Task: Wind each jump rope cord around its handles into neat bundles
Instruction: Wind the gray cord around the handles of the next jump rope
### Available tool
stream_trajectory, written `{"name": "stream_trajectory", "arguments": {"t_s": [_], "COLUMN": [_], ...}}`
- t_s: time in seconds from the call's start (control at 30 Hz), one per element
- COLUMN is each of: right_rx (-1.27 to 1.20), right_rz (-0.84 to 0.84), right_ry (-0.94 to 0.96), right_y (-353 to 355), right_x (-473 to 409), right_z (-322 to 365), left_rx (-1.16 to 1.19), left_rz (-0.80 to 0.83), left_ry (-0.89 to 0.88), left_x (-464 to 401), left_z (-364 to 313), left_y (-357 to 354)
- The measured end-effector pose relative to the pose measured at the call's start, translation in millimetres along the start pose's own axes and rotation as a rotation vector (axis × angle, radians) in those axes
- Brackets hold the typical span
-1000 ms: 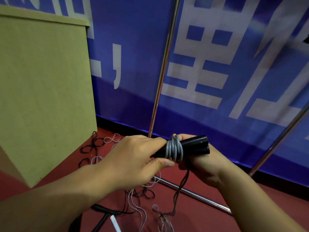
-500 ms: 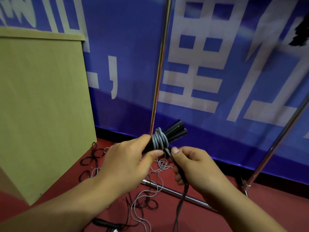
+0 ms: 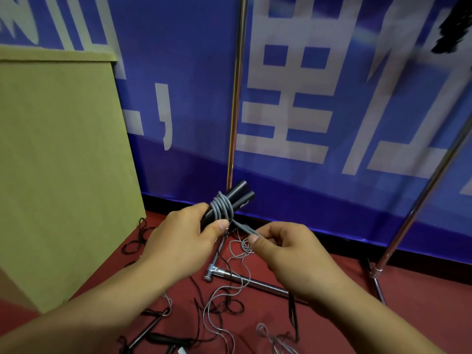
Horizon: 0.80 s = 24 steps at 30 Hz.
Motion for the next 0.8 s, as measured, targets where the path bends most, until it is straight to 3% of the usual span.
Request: {"name": "stream_trajectory", "arguments": {"t_s": [0.17, 0.3, 0.57, 0.8], "right_rx": [-0.109, -0.026, -0.066, -0.06], "right_rz": [0.02, 0.025, -0.028, -0.119], "right_ry": [-0.063, -0.026, -0.067, -0.125], "right_y": [-1.8, 2.1, 3.5, 8.8], "right_x": [2.7, 4.6, 3.6, 0.7], "right_z": [0.8, 3.9, -5.2, -15.3], "left_rx": [-0.038, -0.04, -0.171, -0.233], "left_rz": [-0.008, 0.034, 0.237, 0.461], "left_ry": [-0.004, 0.031, 0.07, -0.024], "left_x": [-1.7, -8.3, -10.3, 1.9], "left_z": [-1.2, 2.0, 0.8, -5.8], "left_y": [-1.3, -2.9, -17.9, -30.4]}}
Point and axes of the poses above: each hand's wrist, its own x-axis away from the middle knuckle, its own y-axis out of the back of the hand, z = x × y, the point moved 3 cm from there along -x, towards the middle knuckle, and after that the axes turned 12 degrees about y, right-handed, at the moved point
